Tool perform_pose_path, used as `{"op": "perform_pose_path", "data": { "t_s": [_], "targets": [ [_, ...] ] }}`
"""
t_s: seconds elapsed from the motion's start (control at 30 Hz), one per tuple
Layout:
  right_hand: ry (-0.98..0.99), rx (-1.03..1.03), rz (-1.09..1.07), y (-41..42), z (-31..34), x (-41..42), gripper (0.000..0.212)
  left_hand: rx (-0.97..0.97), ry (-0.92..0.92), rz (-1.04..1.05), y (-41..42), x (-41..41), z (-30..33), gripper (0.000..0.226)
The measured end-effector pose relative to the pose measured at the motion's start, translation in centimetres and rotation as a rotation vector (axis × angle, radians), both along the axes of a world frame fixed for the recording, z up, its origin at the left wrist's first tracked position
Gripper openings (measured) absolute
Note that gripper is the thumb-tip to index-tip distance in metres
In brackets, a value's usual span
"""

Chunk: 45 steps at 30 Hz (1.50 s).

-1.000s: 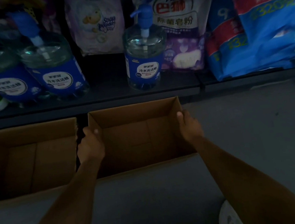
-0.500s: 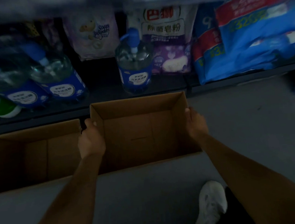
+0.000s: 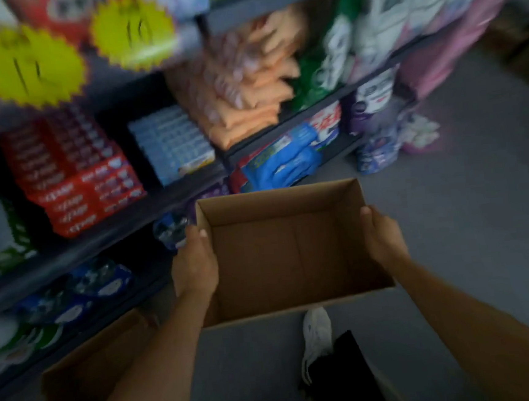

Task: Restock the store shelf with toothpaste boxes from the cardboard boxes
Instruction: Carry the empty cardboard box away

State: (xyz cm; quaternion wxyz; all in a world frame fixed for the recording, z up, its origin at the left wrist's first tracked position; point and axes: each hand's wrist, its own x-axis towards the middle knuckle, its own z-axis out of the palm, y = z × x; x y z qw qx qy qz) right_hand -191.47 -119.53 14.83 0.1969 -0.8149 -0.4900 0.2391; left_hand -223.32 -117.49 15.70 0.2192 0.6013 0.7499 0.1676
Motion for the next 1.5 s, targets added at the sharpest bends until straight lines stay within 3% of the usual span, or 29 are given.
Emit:
{"op": "perform_pose_path", "data": {
  "t_s": [0.27,0.5,0.83,1.27,1.5],
  "targets": [
    [-0.073,0.099,-0.236,-5.4,18.8,12.6,0.044,0.128,-0.080,-0.263,2.8,14.0,17.5,0.029],
    [-0.035,0.142,-0.444,-6.7,26.8,26.6,0.040,0.148,-0.128,-0.440,8.0,30.8,23.9,0.035],
    [-0.087,0.174,-0.643,-1.8,32.0,47.0,0.046,0.218,-0.140,-0.687,19.6,56.1,31.0,0.036],
    [-0.114,0.197,-0.902,11.6,34.0,71.9,0.043,0.231,-0.248,-0.934,39.0,88.9,32.7,0.032],
    [-0.168,0.189,-0.987,18.8,36.5,86.7,0.040,0.181,-0.213,-1.037,47.4,106.4,35.3,0.033]
  ]
}}
